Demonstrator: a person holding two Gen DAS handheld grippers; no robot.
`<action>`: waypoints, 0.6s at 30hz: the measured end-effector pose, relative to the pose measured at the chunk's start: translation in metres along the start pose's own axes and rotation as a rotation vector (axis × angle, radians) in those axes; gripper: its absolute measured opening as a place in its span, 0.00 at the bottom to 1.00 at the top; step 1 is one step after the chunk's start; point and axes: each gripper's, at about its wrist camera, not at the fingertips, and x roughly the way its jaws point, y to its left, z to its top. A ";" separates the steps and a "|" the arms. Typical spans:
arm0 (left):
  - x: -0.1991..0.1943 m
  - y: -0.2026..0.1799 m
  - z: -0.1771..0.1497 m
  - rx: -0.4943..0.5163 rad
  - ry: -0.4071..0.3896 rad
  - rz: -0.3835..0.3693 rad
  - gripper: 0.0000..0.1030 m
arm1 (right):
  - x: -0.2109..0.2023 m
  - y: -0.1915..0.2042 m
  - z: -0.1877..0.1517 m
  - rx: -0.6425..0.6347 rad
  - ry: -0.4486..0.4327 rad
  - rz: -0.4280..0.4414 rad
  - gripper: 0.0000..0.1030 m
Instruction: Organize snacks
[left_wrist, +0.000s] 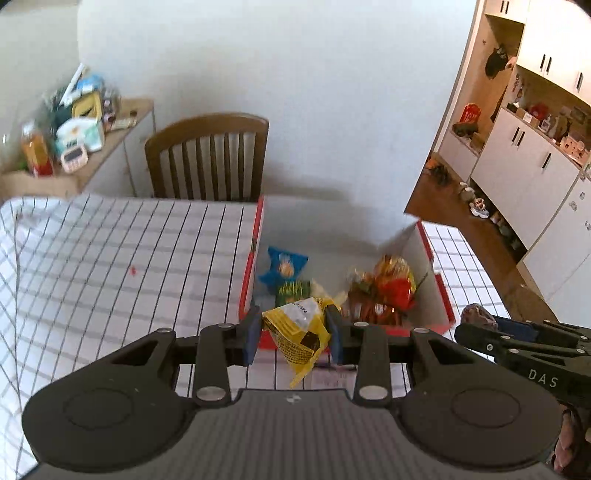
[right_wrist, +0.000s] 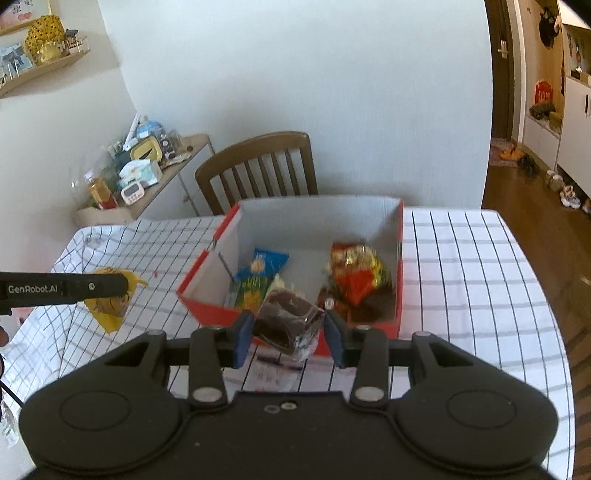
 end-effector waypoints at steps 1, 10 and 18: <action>0.003 -0.003 0.005 0.008 -0.005 0.005 0.34 | 0.002 -0.001 0.005 0.002 -0.003 0.002 0.39; 0.040 -0.017 0.039 0.040 -0.004 0.014 0.34 | 0.038 -0.005 0.036 -0.010 0.011 -0.007 0.39; 0.088 -0.021 0.052 0.057 0.046 0.040 0.34 | 0.079 -0.016 0.048 -0.015 0.071 -0.009 0.39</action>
